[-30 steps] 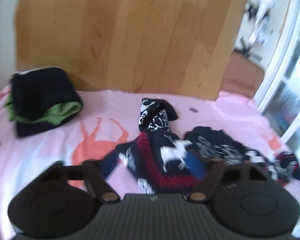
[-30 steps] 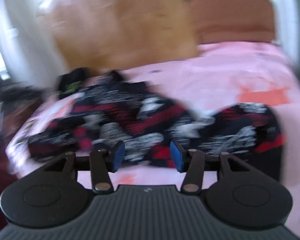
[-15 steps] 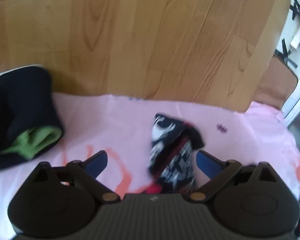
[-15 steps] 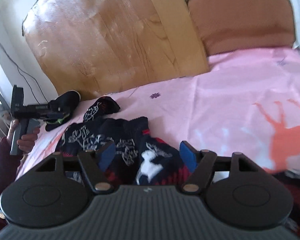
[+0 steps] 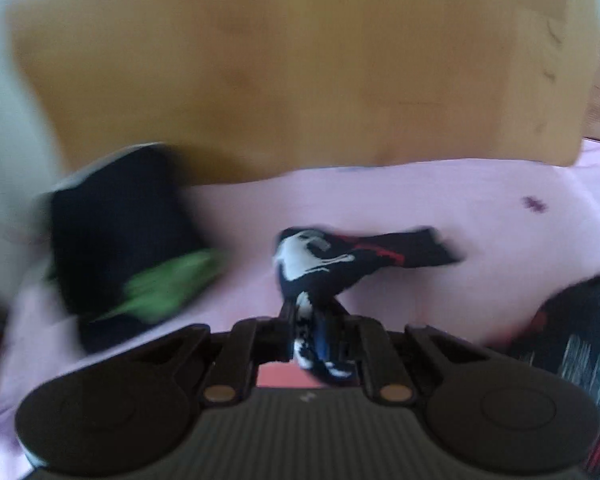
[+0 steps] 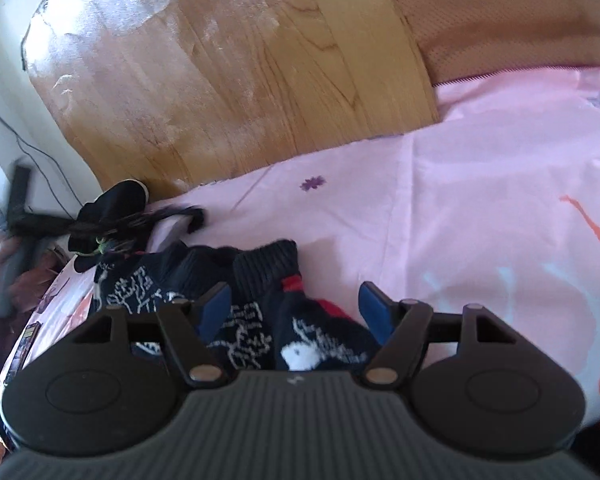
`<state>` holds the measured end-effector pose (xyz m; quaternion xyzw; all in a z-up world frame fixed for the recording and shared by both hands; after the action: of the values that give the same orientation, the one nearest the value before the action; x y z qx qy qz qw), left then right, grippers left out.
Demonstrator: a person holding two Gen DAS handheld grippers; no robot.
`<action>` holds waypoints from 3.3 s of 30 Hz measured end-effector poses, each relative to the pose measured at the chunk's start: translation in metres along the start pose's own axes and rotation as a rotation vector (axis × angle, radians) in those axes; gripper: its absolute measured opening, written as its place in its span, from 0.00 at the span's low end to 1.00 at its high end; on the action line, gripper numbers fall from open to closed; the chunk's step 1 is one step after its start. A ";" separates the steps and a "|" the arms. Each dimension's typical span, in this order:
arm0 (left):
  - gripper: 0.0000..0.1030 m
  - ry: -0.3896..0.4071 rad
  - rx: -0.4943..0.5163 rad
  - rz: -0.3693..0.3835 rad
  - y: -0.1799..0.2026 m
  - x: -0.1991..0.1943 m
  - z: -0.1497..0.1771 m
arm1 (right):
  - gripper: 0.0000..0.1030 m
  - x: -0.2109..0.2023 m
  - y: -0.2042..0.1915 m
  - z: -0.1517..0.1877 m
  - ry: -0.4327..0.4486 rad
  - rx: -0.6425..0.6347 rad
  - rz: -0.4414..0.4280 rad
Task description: Fold small clothes
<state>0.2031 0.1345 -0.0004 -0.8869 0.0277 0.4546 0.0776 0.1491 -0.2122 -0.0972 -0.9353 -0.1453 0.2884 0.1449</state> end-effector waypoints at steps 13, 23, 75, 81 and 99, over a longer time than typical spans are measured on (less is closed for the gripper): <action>0.53 0.097 0.020 -0.090 -0.050 -0.131 0.089 | 0.70 0.033 -0.007 0.009 -0.088 -0.108 0.002; 0.75 0.032 0.311 0.225 0.081 -0.021 0.039 | 0.41 0.025 0.002 0.016 -0.116 -0.183 0.046; 0.10 0.151 -0.291 0.560 0.017 -0.128 0.160 | 0.09 -0.138 -0.075 -0.041 0.076 -0.118 -0.254; 0.25 0.018 -0.408 0.490 0.006 -0.084 0.179 | 0.45 -0.143 -0.034 -0.016 0.084 -0.058 -0.117; 0.06 -0.019 -0.177 0.528 0.056 -0.109 0.198 | 0.10 -0.139 -0.016 0.125 -0.052 -0.099 0.054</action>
<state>-0.0263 0.1095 -0.0326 -0.8480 0.2174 0.4679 -0.1210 -0.0364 -0.2234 -0.1210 -0.9370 -0.1378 0.3090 0.0869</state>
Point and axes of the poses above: each gripper's, at about its wrist camera, not at the fingertips, and x roughly the way its jaws point, y to its right, z to its underside, the point moved 9 cm from there along x, roughly the way its jaws point, and after that the axes turned 2 degrees about -y, right-handed, at the moved point
